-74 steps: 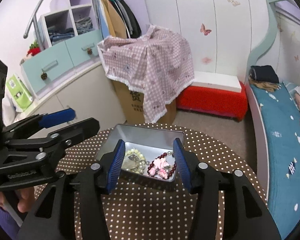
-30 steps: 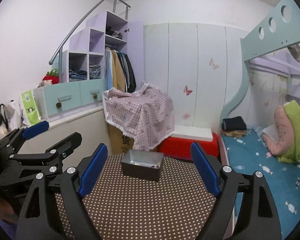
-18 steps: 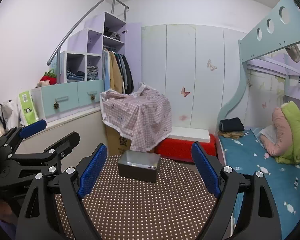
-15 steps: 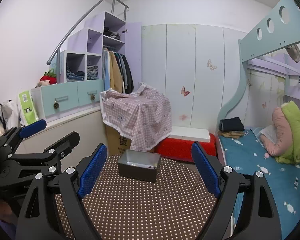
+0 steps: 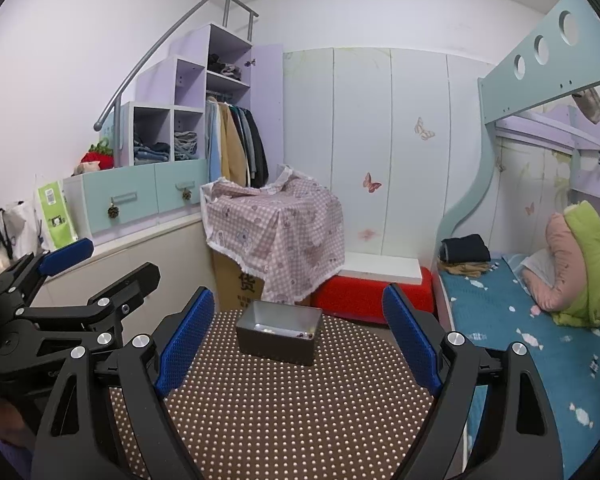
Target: Organize jewelry
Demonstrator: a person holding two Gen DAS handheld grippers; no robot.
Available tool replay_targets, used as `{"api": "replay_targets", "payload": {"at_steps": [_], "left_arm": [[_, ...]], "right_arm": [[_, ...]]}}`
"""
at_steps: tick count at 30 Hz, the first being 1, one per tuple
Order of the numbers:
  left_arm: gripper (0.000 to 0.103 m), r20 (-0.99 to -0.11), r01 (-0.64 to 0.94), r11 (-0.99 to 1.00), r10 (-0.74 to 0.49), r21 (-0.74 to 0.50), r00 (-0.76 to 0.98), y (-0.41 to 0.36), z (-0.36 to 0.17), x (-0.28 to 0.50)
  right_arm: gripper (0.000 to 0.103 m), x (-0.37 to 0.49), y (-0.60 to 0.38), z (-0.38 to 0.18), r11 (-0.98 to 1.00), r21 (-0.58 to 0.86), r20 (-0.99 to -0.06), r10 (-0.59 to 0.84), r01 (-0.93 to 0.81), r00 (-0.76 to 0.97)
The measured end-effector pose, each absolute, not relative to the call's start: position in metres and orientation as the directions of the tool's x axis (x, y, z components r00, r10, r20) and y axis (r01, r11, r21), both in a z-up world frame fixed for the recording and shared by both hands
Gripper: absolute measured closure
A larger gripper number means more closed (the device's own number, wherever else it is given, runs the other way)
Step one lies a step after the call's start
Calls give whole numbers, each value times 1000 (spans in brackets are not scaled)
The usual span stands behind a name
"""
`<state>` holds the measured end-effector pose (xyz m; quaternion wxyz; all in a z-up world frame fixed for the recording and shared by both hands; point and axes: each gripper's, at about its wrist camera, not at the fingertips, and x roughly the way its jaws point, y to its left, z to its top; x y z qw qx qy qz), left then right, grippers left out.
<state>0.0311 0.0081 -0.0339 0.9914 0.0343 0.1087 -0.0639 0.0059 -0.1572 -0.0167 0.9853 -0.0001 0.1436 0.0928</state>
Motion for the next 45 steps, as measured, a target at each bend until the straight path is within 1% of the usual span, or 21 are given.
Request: {"api": "replay_targets", "payload": {"at_steps": [45], "left_arm": [[7, -230, 144, 988, -128, 53, 965, 10, -33, 38]], "right_arm": [[20, 14, -157, -21, 982, 34, -294, 189, -188, 937]]}}
